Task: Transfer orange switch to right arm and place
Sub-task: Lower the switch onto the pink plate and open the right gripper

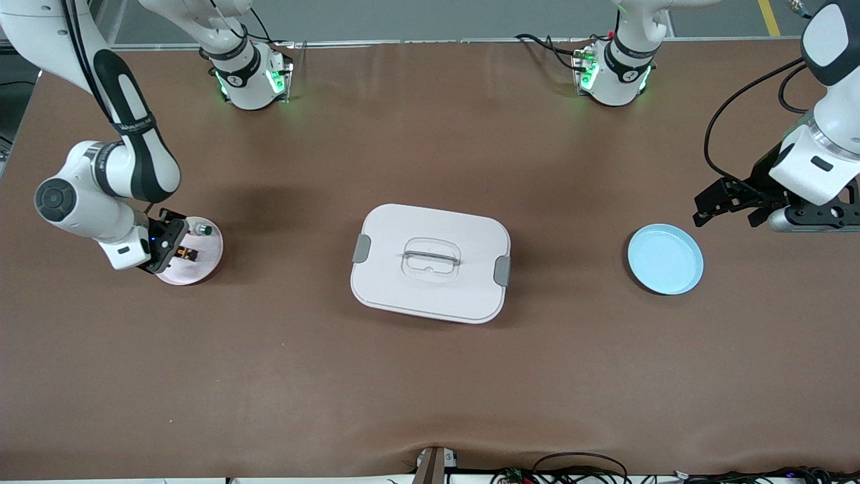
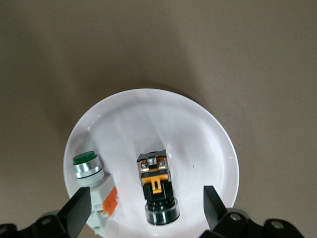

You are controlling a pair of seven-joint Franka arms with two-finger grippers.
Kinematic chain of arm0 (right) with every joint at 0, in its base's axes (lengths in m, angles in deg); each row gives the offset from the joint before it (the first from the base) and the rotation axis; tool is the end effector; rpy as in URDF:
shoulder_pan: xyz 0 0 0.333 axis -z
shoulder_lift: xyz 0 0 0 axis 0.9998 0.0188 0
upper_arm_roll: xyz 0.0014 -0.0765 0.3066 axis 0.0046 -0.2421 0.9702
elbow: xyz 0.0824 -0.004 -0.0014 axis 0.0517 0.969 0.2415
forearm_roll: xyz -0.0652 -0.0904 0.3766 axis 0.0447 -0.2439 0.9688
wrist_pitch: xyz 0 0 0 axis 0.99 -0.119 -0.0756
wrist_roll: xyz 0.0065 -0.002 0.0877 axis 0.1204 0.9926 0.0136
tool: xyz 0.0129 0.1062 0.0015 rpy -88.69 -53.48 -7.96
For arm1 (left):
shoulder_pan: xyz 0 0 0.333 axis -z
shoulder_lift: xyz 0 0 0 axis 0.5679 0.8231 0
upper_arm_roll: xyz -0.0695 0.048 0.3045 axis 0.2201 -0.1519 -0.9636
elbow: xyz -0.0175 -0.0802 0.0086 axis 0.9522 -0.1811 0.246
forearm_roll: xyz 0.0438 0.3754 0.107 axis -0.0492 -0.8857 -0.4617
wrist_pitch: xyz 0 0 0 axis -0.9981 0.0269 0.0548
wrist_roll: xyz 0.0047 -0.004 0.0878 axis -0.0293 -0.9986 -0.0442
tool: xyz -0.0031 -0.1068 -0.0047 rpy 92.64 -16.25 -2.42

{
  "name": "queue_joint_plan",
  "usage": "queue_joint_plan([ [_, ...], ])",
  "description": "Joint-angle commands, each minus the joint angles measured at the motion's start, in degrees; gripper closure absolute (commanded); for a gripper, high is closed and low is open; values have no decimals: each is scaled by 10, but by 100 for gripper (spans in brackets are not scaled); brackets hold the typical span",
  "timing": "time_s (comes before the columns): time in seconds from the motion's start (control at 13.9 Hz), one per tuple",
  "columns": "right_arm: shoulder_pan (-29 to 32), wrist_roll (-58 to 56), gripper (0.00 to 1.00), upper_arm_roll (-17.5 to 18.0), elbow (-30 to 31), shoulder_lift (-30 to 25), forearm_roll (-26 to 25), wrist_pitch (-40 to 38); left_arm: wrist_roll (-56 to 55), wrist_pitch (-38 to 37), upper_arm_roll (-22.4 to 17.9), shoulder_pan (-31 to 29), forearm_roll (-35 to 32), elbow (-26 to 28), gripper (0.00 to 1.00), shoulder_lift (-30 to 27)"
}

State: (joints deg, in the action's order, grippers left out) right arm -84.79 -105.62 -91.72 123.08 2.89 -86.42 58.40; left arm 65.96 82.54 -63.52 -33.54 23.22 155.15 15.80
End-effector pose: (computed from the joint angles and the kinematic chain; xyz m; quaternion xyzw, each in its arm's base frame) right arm 0.5377 -0.0941 0.2423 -0.8436 -0.5333 0.0581 0.0231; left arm 0.5758 -0.0498 0.5680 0.9974 0.0088 0.0623 0.0355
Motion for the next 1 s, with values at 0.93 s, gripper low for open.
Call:
queue_joint_plan([
  [0.93,-8,287,0,5,-87,-79,-3,-171,1,-116,-5,4,-32,-103,0,2],
])
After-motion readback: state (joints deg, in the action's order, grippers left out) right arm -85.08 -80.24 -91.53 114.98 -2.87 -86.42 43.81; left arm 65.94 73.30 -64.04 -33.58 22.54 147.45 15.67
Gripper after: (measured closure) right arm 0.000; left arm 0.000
